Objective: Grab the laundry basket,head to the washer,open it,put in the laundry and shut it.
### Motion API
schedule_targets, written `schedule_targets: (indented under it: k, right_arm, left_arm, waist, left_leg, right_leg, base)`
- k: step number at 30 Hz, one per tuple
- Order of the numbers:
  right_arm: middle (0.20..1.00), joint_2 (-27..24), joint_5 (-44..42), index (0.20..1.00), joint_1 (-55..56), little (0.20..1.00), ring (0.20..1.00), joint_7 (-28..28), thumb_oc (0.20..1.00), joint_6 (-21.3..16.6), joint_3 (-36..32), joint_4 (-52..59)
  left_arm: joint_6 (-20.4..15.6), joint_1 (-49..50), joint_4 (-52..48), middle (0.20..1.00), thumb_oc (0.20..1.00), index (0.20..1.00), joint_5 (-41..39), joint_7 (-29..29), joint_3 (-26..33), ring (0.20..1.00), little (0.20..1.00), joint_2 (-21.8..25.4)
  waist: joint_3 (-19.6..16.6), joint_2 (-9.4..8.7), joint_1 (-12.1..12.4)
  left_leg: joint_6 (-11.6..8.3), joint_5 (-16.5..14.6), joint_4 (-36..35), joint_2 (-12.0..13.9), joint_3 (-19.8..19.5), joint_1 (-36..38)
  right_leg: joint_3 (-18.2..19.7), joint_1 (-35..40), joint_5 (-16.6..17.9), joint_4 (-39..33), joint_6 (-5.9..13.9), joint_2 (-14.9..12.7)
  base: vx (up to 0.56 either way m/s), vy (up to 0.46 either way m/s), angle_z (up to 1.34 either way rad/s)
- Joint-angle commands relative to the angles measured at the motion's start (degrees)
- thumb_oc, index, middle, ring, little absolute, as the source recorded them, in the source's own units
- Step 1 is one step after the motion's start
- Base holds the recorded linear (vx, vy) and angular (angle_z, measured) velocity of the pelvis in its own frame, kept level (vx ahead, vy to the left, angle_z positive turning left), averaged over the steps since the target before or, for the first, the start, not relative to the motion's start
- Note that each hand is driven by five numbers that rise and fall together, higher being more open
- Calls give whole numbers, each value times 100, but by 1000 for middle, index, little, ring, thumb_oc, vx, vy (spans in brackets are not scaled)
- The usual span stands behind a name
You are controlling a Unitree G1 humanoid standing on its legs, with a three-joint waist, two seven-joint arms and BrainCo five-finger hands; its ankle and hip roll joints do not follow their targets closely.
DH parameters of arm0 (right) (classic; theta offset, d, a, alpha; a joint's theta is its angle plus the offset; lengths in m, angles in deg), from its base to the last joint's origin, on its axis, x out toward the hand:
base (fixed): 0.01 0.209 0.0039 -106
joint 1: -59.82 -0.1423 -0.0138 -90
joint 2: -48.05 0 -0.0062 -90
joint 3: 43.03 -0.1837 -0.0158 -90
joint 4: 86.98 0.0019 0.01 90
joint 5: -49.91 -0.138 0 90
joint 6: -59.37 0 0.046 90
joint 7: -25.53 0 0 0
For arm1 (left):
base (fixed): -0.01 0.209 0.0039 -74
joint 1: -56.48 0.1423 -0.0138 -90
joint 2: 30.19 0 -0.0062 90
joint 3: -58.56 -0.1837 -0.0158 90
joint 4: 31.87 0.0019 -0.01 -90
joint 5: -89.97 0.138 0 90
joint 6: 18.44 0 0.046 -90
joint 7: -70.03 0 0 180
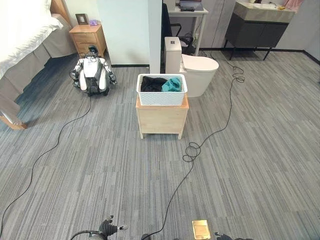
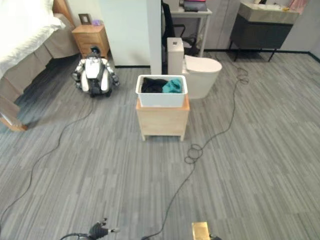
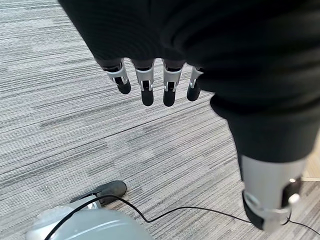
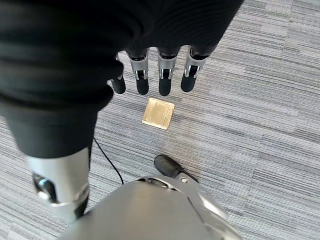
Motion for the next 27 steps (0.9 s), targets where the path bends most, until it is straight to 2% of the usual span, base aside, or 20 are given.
schedule_targets:
  k: [1, 14, 18, 21, 27]
  right_arm:
    - [1000, -121, 97, 1000, 32, 1000, 1000, 29, 1000, -39, 150, -291]
    - [1000, -101, -18, 1000, 17, 1000, 1000, 26, 1000, -64, 72, -261]
    - [1000, 75, -79, 1000, -269, 1000, 1000, -38, 1000, -44, 181, -253]
    - [1000, 112, -101, 1000, -168, 1000, 1000, -46, 1000, -13, 115, -406]
    - [1000, 71, -178, 1000, -146, 1000, 1000, -66, 1000, -29, 27, -359]
  left_arm:
    - [-62, -193, 402, 1000, 1000, 1000, -206, 129, 102, 1000, 1000, -17]
    - [-87, -126, 432, 1000, 1000, 1000, -272, 128, 179, 1000, 1000, -53]
    - [-58, -137, 554, 1000, 1000, 1000, -219, 86, 115, 1000, 1000, -36]
    - [-65, -107, 577, 1000, 1000, 1000, -225, 66, 94, 1000, 1000, -133]
    - [-46, -81, 632, 1000, 1000, 1000, -214, 96, 90, 1000, 1000, -159]
  waist:
    - [-232, -79, 37]
    - [-274, -53, 23]
    - [-316, -58, 92]
    - [-350, 5, 98]
    - [-367, 20, 93]
  left_leg:
    - [-306, -168, 13, 437, 185, -127]
    - [-317, -192, 13, 454, 216, -56]
    - [-320, -192, 13, 459, 186, -43]
    - [-324, -203, 13, 443, 160, -18]
    - [-345, -188, 13, 461, 141, -11]
  right_leg:
    - [105, -170, 216, -66, 844, -739]
    - [124, -115, 188, -66, 840, -734]
    - [88, -78, 163, -66, 834, -742]
    - [43, -36, 123, -66, 829, -748]
    - [4, -12, 109, -66, 816, -739]
  base:
    - [0, 0, 0]
    - [0, 0, 0]
    - [0, 0, 0]
    - [10, 7, 1]
    - [0, 0, 0]
